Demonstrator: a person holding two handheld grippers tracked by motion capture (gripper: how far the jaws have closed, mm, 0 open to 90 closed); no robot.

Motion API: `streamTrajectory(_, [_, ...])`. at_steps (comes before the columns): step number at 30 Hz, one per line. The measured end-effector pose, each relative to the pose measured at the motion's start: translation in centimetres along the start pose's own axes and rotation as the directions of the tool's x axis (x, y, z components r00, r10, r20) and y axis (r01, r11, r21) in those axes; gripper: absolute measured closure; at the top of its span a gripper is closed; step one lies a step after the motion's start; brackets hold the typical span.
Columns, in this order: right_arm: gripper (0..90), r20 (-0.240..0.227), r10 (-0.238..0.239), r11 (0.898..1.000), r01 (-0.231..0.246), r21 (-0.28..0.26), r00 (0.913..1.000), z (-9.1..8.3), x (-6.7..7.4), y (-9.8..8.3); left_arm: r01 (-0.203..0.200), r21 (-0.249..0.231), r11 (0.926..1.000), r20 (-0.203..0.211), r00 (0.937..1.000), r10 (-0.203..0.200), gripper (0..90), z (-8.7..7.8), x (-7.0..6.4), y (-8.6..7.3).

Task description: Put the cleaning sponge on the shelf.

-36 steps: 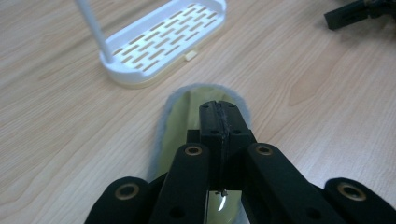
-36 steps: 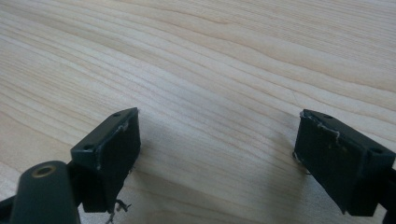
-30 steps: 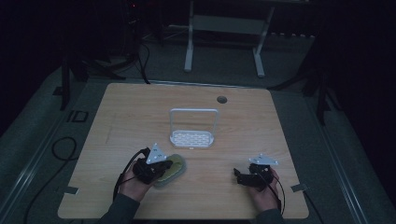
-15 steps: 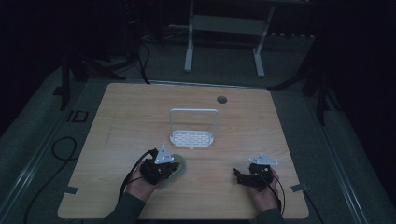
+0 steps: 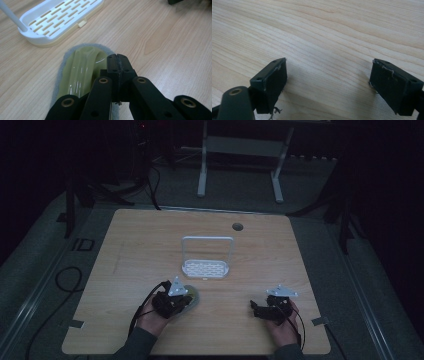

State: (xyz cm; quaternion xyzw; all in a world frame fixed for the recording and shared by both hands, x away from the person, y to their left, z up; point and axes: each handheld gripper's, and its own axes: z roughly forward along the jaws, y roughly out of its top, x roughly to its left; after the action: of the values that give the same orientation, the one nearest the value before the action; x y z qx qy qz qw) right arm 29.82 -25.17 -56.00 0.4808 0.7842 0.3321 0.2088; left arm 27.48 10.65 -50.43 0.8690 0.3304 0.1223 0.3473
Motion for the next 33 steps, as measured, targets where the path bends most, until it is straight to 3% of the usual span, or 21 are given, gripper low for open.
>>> streamTrajectory(33, [14.0, 0.0, 0.0, 1.0, 0.0, 0.0, 1.0, 0.0, 0.0, 0.0, 0.065, 0.013, 0.9978, -0.026, 0.9976, -0.064, 89.8, 0.1, 1.3, -0.7])
